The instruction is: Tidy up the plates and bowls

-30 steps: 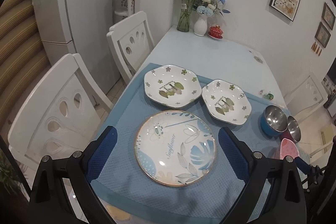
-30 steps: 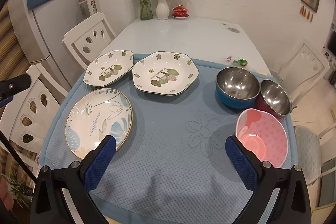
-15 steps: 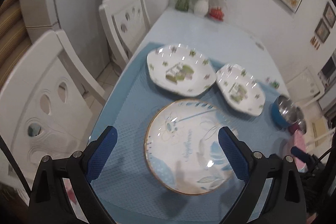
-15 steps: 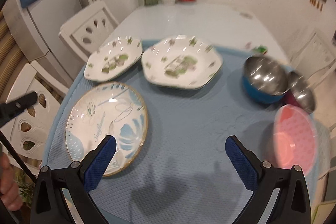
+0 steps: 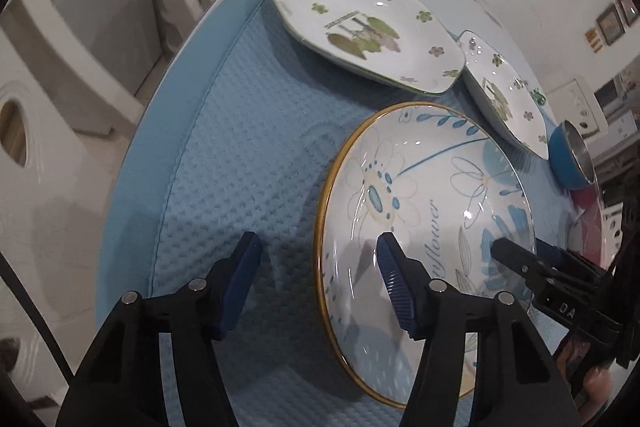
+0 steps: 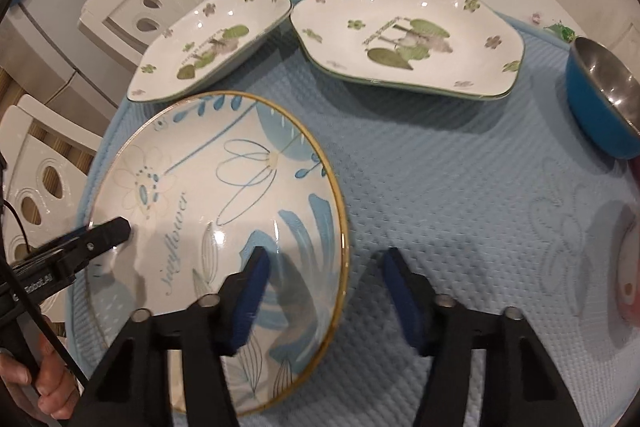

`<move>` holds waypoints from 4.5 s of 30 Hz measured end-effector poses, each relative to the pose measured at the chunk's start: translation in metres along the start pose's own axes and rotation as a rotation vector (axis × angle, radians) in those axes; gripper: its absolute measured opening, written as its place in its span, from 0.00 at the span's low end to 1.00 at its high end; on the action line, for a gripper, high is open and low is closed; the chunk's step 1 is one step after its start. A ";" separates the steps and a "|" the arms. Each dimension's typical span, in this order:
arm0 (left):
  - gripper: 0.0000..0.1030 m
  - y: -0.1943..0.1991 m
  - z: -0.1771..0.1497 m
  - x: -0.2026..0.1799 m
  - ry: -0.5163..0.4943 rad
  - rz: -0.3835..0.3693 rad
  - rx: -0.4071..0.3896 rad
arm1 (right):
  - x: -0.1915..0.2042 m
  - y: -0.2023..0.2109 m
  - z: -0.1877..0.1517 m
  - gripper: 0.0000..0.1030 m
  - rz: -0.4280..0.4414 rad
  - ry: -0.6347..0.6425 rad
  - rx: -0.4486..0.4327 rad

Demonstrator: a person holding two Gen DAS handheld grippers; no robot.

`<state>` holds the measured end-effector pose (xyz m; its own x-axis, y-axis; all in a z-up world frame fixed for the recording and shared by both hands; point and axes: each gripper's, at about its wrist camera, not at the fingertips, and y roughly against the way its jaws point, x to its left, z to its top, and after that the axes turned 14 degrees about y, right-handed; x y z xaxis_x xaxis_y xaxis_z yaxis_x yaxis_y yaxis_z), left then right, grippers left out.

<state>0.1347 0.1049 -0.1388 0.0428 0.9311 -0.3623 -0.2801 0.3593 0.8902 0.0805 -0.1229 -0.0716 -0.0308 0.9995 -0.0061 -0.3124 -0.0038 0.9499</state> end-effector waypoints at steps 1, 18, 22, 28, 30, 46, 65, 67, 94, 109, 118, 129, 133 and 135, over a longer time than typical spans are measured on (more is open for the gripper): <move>0.51 -0.001 0.001 -0.002 -0.018 -0.004 0.002 | 0.001 0.000 0.001 0.51 -0.003 0.000 -0.010; 0.45 0.024 -0.019 -0.010 0.012 -0.013 -0.024 | 0.027 0.016 -0.004 0.43 0.077 0.064 0.035; 0.45 0.047 -0.044 -0.006 0.054 0.006 -0.018 | 0.037 0.035 -0.022 0.43 0.083 0.045 0.063; 0.45 0.071 -0.066 0.003 0.091 0.011 -0.031 | 0.049 0.052 -0.048 0.43 0.116 0.070 0.097; 0.45 0.070 -0.069 0.007 0.099 0.014 -0.020 | 0.052 0.050 -0.055 0.43 0.130 0.075 0.108; 0.44 0.071 -0.055 0.025 0.044 0.100 -0.112 | 0.060 0.050 -0.063 0.43 0.048 0.222 0.076; 0.65 -0.016 0.167 0.004 0.164 -0.075 -0.137 | 0.019 -0.026 0.123 0.60 0.136 -0.141 -0.060; 0.60 -0.031 0.176 0.003 0.161 -0.074 -0.119 | 0.019 -0.038 0.127 0.56 0.139 -0.147 -0.051; 0.42 -0.034 0.156 0.006 0.009 -0.068 -0.186 | 0.047 -0.055 0.149 0.29 0.045 0.290 -0.089; 0.43 -0.035 0.146 0.036 0.033 -0.086 -0.134 | 0.031 -0.053 0.121 0.31 0.208 0.172 -0.042; 0.46 -0.041 0.150 0.027 -0.007 -0.082 -0.151 | 0.038 -0.076 0.148 0.34 0.179 0.172 -0.062; 0.46 -0.016 0.132 0.026 -0.042 -0.085 -0.194 | 0.060 -0.043 0.136 0.34 0.086 0.334 -0.134; 0.46 0.001 0.123 0.018 -0.070 -0.081 -0.214 | 0.061 -0.034 0.125 0.33 0.092 0.327 -0.130; 0.46 0.009 0.119 0.015 -0.085 -0.088 -0.224 | 0.060 -0.031 0.119 0.33 0.098 0.316 -0.126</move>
<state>0.2468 0.1297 -0.1036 0.1546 0.9022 -0.4026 -0.4764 0.4250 0.7696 0.2014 -0.0590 -0.0637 -0.3528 0.9352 -0.0320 -0.4074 -0.1227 0.9050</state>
